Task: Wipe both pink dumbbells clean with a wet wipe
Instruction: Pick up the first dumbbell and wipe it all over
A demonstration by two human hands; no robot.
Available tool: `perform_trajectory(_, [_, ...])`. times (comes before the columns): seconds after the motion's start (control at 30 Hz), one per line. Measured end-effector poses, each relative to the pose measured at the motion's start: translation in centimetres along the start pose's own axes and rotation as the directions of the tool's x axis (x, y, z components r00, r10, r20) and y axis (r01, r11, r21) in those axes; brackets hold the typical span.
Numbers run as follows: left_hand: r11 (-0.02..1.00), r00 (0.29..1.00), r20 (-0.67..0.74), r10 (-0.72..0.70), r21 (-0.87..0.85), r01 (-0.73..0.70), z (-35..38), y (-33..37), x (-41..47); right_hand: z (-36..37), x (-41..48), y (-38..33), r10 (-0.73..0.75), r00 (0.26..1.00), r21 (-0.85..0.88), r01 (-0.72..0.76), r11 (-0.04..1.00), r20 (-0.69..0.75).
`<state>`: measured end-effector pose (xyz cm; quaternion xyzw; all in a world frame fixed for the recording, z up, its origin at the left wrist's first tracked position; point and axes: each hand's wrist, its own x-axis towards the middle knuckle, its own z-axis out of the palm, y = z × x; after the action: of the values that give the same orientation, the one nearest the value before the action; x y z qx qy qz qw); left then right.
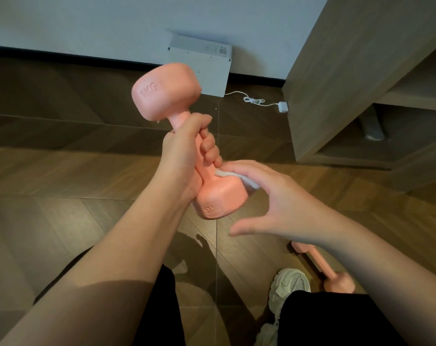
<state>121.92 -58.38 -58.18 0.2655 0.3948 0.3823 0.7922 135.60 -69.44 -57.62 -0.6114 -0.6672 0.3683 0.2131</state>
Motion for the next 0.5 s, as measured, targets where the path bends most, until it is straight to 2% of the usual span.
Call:
perform_trajectory(0.03, [1.000, 1.000, -0.004, -0.015, -0.016, 0.015, -0.1, 0.0, 0.0, 0.1, 0.1, 0.1, -0.007, 1.000, -0.051, 0.008, 0.999, 0.023])
perform_trajectory(0.13, [0.996, 0.998, -0.001, -0.066, -0.064, 0.066, -0.3, 0.1, -0.1, 0.3, 0.5, -0.1, -0.023, 0.995, -0.092, 0.014, 0.996, -0.094])
perform_trajectory(0.23, [0.994, 0.996, 0.017, -0.092, -0.059, 0.093, -0.3, 0.1, -0.2, 0.2, 0.7, -0.1, -0.035, 0.990, -0.126, 0.017, 0.992, -0.135])
perform_trajectory(0.4, [0.996, 0.996, 0.003, -0.084, -0.016, 0.084, -0.3, 0.2, -0.1, 1.6, 0.2, 0.0, -0.168, 0.952, -0.246, 0.104, 0.964, -0.257])
perform_trajectory(0.5, [0.997, 0.997, -0.001, -0.072, 0.035, 0.072, -0.2, 0.0, 0.0, 1.6, 0.4, 0.4, -0.127, 0.970, -0.287, 0.064, 0.956, -0.206])
